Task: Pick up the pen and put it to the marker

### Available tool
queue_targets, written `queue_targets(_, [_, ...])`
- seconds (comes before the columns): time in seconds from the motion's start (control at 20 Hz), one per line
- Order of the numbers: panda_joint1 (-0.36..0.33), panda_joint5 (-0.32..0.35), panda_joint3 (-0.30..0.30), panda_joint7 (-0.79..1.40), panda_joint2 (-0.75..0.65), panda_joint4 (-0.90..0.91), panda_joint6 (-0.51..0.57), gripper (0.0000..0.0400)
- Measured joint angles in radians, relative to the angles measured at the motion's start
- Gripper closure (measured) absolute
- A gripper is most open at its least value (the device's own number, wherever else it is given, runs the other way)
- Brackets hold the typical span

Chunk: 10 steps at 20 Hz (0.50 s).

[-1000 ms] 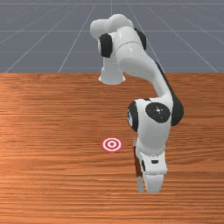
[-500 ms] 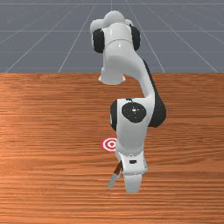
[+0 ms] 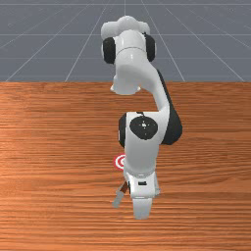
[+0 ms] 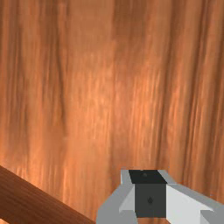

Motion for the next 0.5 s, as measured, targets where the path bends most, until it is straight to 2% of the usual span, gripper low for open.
queue_targets(0.15, [0.000,0.000,0.000,0.000,0.001,0.000,0.000,0.0400])
queue_targets(0.2, [-0.003,-0.001,0.000,0.000,-0.026,-0.056,0.047,0.0399])
queue_targets(0.25, [-0.010,-0.006,0.006,-0.050,-0.008,-0.017,0.011,0.0400])
queue_targets(0.5, [-0.055,-0.007,0.006,-0.113,-0.014,-0.029,0.019,0.0400])
